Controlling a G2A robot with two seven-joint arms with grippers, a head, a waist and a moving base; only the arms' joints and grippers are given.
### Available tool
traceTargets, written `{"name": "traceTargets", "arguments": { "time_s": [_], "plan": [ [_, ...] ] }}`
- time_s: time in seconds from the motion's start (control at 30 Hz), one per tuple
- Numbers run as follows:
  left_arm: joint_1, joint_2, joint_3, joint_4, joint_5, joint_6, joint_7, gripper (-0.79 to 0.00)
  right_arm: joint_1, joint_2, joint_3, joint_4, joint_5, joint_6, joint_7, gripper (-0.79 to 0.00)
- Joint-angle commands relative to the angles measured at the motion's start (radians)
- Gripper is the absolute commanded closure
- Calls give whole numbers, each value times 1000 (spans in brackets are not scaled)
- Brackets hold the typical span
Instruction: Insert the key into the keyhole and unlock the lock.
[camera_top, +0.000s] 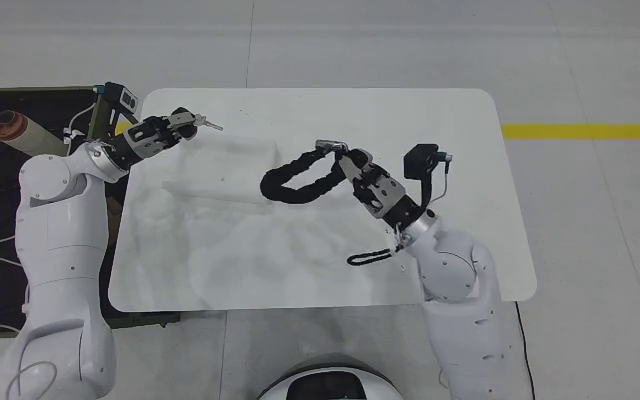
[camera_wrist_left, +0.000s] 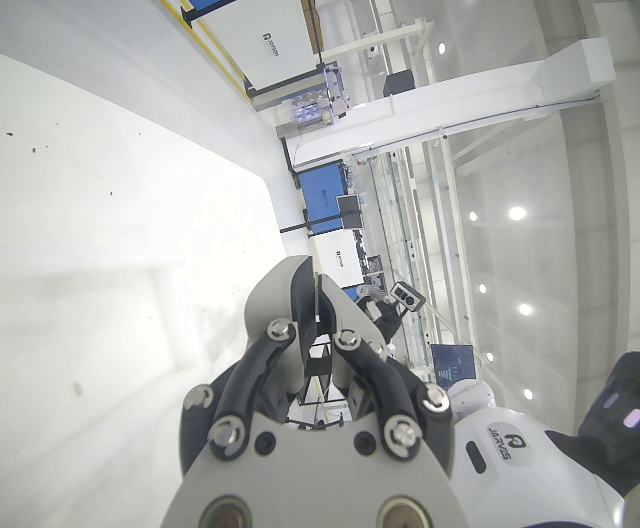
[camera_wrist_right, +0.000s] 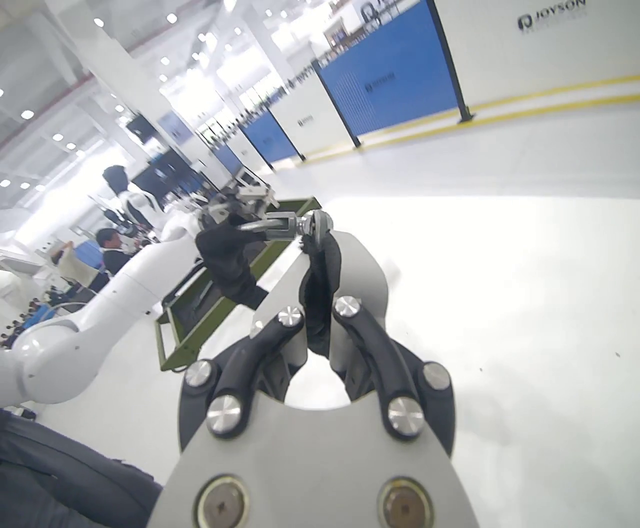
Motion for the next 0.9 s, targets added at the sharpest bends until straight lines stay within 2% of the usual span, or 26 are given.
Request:
{"name": "traceTargets", "arguments": {
  "time_s": [0.0,0.13,0.3,0.4,0.67,0.7,0.73,0.87],
  "plan": [
    [0,0,0,0,0,0,0,0,5,0,-16,37,104,-18,-20,0],
    [0,0,0,0,0,0,0,0,62,2,-43,126,342,-58,49,0],
    [0,0,0,0,0,0,0,0,124,7,-64,228,539,-90,125,0],
    [0,0,0,0,0,0,0,0,158,13,-69,271,650,-81,216,0],
    [0,0,0,0,0,0,0,0,158,13,-69,271,650,-81,216,0],
    [45,-3,-8,-32,-50,8,32,0,105,13,-72,255,658,-55,190,0],
    [83,-7,-9,-80,-110,27,57,0,84,15,-68,222,600,-41,157,0],
    [198,-26,14,-210,-275,5,167,0,69,5,-136,234,405,0,-10,0]
  ]
}}
